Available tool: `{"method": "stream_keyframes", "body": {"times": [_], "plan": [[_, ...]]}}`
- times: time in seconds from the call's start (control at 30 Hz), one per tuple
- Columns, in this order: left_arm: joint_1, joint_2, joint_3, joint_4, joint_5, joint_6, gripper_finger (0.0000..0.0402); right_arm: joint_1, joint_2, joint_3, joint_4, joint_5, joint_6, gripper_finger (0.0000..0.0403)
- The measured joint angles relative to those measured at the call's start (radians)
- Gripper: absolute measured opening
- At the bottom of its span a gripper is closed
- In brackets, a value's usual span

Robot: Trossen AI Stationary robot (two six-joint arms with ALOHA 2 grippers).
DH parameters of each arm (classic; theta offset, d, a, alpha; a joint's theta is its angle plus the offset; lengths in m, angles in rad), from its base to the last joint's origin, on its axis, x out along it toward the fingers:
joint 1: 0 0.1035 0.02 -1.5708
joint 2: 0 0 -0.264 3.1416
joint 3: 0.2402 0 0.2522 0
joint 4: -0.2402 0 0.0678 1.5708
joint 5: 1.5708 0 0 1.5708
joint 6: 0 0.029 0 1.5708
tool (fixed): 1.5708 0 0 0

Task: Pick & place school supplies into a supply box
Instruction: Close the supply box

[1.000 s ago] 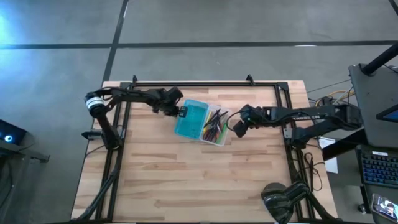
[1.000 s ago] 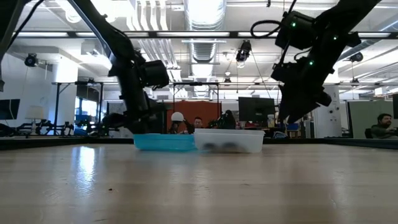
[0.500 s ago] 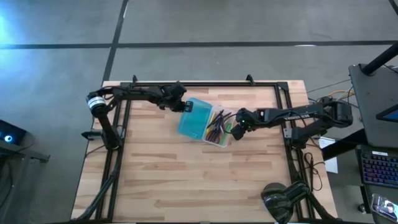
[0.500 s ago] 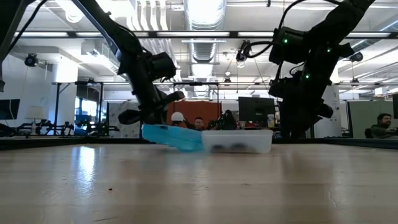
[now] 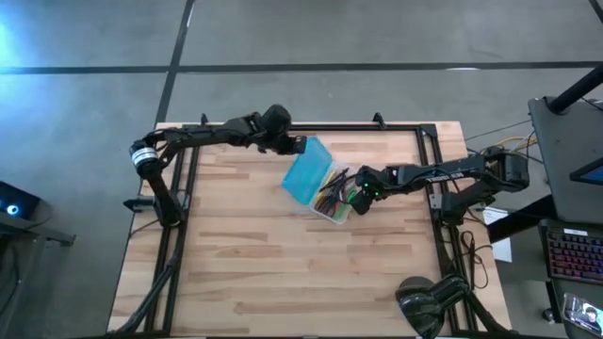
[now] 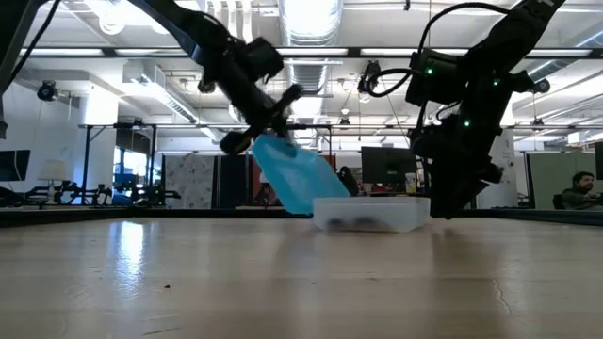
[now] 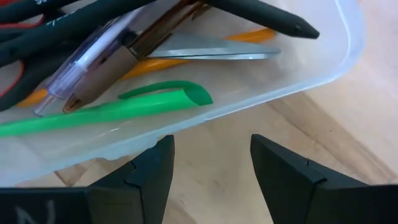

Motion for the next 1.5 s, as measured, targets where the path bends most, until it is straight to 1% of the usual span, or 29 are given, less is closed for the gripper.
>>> {"method": "stream_keyframes", "body": {"times": [0.17,0.37,0.4,0.47,0.53,0.67,0.77,0.83,0.9,0.97,1.13,1.3,1.4,1.5], "plan": [[-0.036,-0.001,0.078,0.003,0.004,-0.008,0.0,-0.001,0.001,0.0,0.021,0.023,-0.033,0.0201],[-0.101,0.002,0.093,0.01,0.0,-0.06,0.0,-0.019,0.001,0.0,0.084,0.031,-0.066,0.0201],[-0.112,0.002,0.09,0.01,-0.018,-0.062,0.0,-0.024,0.001,0.0,0.084,0.031,-0.066,0.0201],[-0.127,0.002,0.078,-0.009,-0.087,-0.048,0.0,-0.034,0.001,0.0,0.076,0.032,-0.067,0.0201],[-0.126,0.002,0.076,-0.099,-0.155,0.004,0.0,-0.037,0.001,0.0,0.058,0.032,-0.069,0.0201],[-0.067,-0.001,0.052,-0.277,-0.263,0.118,0.0,-0.038,0.001,0.0,0.028,0.029,-0.091,0.0201],[0.009,-0.001,-0.001,-0.323,-0.299,0.179,0.0,-0.038,0.0,0.0,0.017,0.029,-0.092,0.0201],[0.065,-0.001,-0.043,-0.312,-0.284,0.206,0.0,-0.038,0.0,0.0,0.014,0.028,-0.092,0.0201],[0.111,0.004,-0.085,-0.295,-0.219,0.222,0.0,-0.038,0.0,0.0,0.014,0.028,-0.091,0.0201],[0.129,0.013,-0.126,-0.275,-0.171,0.236,0.0,-0.038,0.0,0.0,0.014,0.028,-0.091,0.0201],[0.091,0.056,-0.183,-0.251,-0.074,0.261,0.0,-0.039,0.0,0.0,0.014,0.028,-0.088,0.0201],[0.061,0.104,-0.185,-0.212,-0.053,0.242,0.0,-0.041,0.0,0.0,0.015,0.027,-0.088,0.0201],[0.064,0.121,-0.184,-0.187,0.004,0.226,0.0,-0.046,0.0,0.0,0.015,0.018,-0.088,0.0201],[0.064,0.129,-0.169,-0.17,0.017,0.223,0.0,-0.056,0.0,0.0,0.014,0.017,-0.084,0.0201]]}}
